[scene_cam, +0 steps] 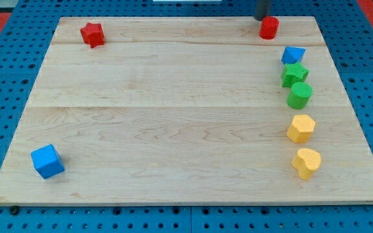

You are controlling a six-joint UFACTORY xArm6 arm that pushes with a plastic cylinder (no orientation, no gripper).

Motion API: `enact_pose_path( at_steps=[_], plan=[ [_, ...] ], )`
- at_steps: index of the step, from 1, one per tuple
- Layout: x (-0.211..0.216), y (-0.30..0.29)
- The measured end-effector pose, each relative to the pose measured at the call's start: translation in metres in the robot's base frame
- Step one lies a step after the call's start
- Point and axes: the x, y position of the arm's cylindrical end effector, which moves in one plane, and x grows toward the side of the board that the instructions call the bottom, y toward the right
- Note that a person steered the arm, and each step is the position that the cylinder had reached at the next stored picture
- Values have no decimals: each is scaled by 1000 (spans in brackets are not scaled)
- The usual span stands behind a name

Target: Push the red circle towards the blue triangle

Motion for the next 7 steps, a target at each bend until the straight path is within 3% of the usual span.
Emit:
enact_pose_path(
  at_steps=[1, 4, 7],
  plan=[
    [20, 14],
    [25, 75],
    [41, 75]
  ],
)
